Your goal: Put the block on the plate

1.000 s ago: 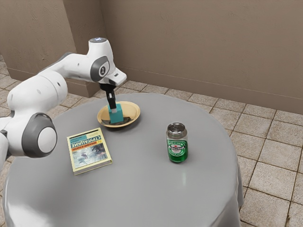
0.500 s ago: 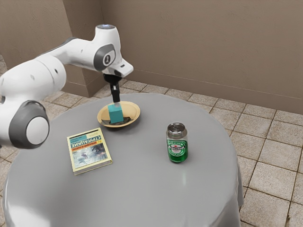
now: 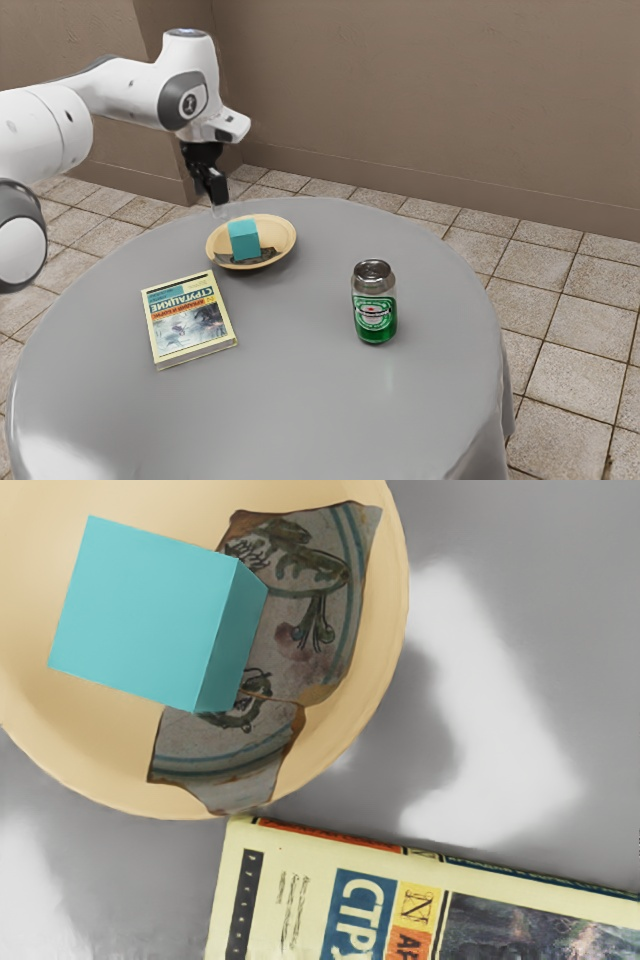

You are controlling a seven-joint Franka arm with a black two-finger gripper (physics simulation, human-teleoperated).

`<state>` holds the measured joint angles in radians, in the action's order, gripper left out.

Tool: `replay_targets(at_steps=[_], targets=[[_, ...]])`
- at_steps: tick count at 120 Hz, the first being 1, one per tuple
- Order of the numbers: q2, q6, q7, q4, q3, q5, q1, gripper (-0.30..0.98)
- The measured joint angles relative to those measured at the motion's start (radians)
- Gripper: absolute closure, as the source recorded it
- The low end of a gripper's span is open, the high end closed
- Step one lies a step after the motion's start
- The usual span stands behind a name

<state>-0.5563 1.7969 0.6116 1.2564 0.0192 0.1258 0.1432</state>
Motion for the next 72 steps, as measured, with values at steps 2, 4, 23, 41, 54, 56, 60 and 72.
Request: replay_targets(at_steps=[2,4,23,41,54,56,60,72], targets=[[0.011,-0.001,-0.010,0.011,-0.006,-0.002,0.000,0.00],[0.022,-0.001,-0.020,0.019,-0.012,-0.004,-0.002,0.00],[0.137,-0.030,-0.099,0.082,-0.069,-0.026,-0.015,0.00],[0.223,-0.073,-0.156,0.110,-0.075,-0.028,-0.015,0.00],[0.283,-0.093,-0.190,0.144,-0.076,-0.027,-0.014,0.00],[0.289,-0.095,-0.194,0.148,-0.076,-0.027,-0.014,0.00],[0.304,-0.100,-0.203,0.157,-0.076,-0.027,-0.014,0.00],[0.360,-0.114,-0.227,0.194,-0.076,-0.026,-0.011,0.00]])
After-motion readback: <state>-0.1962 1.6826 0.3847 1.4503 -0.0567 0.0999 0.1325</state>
